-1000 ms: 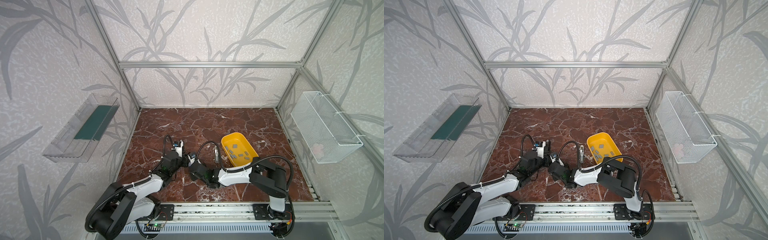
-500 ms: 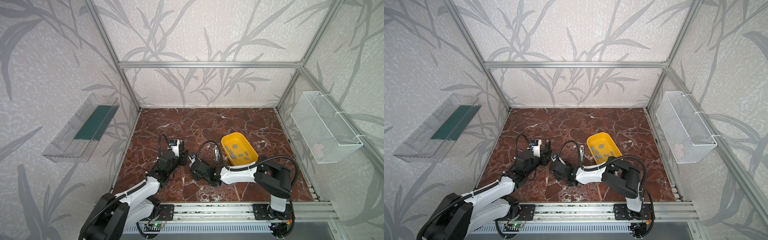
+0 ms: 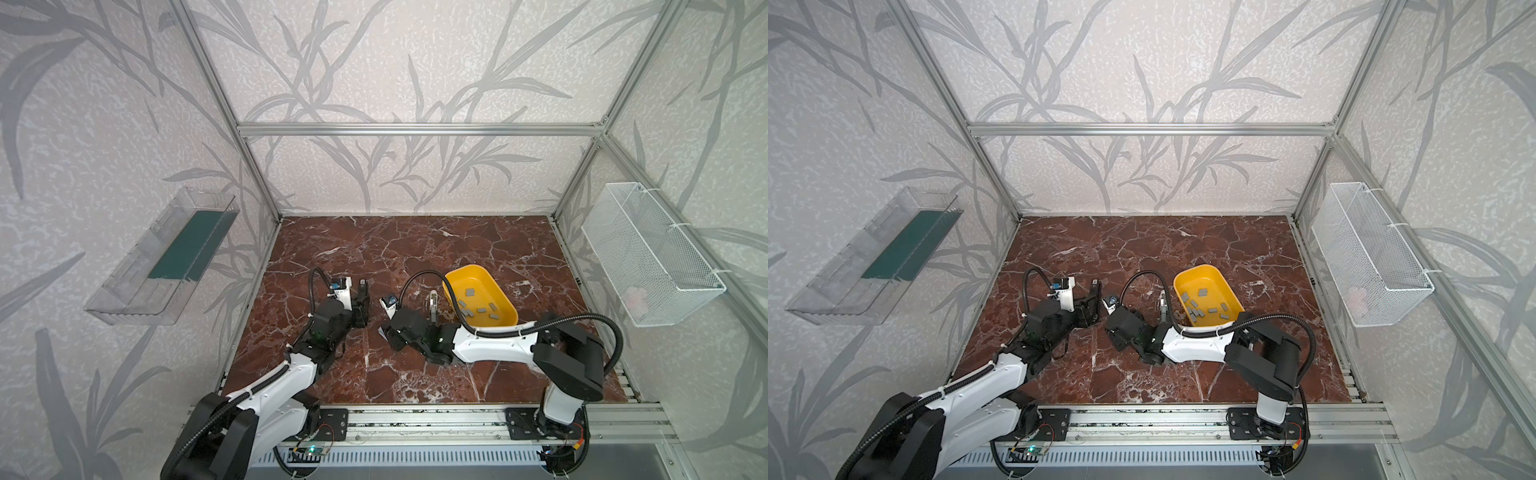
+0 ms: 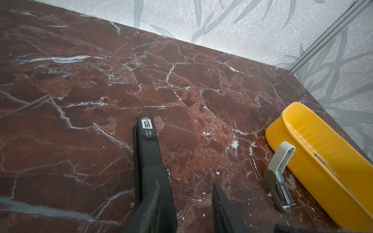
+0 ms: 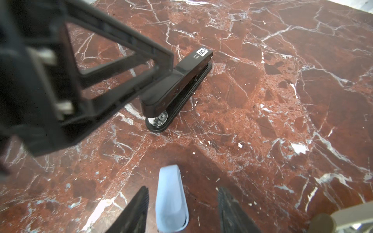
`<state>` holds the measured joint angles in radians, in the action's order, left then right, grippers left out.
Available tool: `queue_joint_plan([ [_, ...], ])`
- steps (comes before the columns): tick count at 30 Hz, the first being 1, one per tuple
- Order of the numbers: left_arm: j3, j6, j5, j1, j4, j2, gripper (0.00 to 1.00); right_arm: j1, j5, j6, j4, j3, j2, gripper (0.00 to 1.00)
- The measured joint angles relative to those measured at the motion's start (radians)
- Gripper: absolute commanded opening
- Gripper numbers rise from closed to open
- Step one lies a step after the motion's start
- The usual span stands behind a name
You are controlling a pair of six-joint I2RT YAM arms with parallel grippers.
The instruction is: Load the staples into the stapler
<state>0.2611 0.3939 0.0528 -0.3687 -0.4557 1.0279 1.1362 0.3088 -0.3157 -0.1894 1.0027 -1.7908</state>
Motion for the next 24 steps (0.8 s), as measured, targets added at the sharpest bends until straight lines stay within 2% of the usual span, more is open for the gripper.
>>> queue_joint_plan([
  [3,0.0,0.002,0.004,0.005,0.0,-0.005,0.44,-0.003,-0.019,0.016,-0.01,0.026,-0.048,0.5],
  [8,0.0,0.003,0.016,0.01,0.0,-0.005,0.43,-0.005,-0.052,0.027,-0.016,0.044,-0.108,0.49],
  [12,0.0,0.003,0.024,0.012,0.0,-0.005,0.43,-0.006,-0.062,0.03,-0.016,0.044,-0.113,0.47],
  [17,0.0,0.003,0.027,0.012,0.0,-0.005,0.43,-0.006,-0.066,0.03,-0.018,0.044,-0.113,0.36],
  [24,0.0,0.003,0.031,0.016,0.0,-0.004,0.43,-0.006,-0.066,0.028,-0.021,0.043,-0.113,0.32],
])
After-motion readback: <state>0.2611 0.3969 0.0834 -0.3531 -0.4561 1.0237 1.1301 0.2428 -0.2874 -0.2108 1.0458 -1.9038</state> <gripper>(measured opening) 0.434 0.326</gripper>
